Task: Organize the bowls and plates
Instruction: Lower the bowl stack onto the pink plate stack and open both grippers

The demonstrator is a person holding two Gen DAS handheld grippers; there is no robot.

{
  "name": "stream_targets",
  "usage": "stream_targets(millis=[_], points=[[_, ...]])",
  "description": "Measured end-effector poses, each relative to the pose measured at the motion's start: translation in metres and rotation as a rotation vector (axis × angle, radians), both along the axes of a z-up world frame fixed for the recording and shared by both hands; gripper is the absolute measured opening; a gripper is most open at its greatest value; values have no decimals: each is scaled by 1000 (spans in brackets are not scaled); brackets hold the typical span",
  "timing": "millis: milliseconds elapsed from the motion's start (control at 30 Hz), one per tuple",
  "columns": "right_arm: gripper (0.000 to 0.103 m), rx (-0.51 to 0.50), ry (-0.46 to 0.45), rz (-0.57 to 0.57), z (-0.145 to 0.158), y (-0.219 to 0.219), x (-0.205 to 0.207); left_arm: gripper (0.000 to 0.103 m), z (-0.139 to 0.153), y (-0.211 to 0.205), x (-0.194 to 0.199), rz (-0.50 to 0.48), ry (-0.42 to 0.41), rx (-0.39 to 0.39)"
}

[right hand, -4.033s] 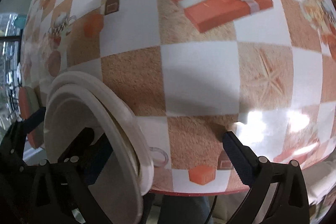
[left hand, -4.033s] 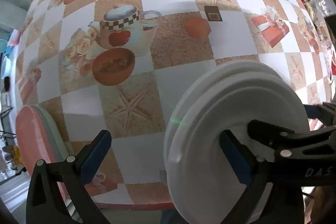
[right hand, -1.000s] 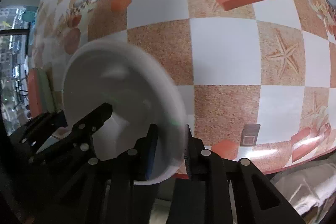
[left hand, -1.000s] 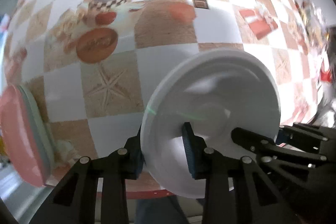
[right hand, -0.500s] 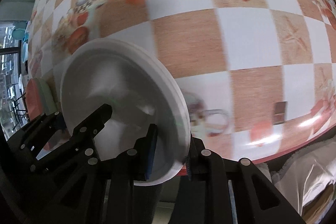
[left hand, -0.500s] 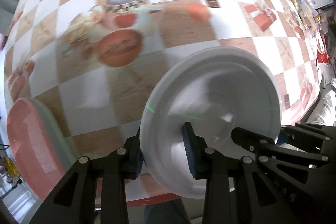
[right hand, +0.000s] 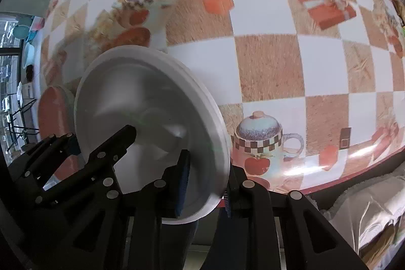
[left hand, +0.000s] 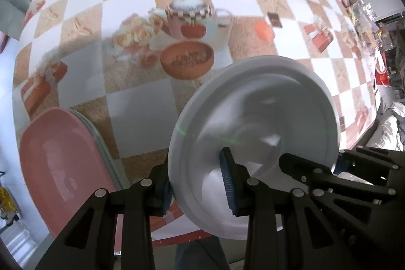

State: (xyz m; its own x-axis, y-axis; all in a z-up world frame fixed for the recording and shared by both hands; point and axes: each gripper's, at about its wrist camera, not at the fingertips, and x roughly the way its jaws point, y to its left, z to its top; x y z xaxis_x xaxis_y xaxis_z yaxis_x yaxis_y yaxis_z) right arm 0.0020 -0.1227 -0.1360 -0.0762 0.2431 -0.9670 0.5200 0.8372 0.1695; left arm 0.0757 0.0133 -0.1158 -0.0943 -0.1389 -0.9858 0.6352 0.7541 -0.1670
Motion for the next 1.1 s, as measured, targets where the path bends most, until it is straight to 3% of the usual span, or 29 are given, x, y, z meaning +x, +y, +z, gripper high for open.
stream_targets(millis=[233,400,733,900,1000,1067,1100], points=[[26,-3,-35,46,31,24,22,37,37,40,7,21,-35,-34],[26,9,-61,126,44,55,50,37,40,72,-3,73,-59,-42],[29,57,-67,357,39,140,95,37,41,146,12,242,-77,-8],[29,97,-42,409,21,161,101,37,38,171,15,294,-81,26],[29,114,-33,420,16,166,106,43,35,177,17,319,-87,42],[29,101,-34,432,17,166,110,56,32,180,19,333,-90,77],[36,81,-35,438,17,165,112,60,32,182,20,342,-93,76]])
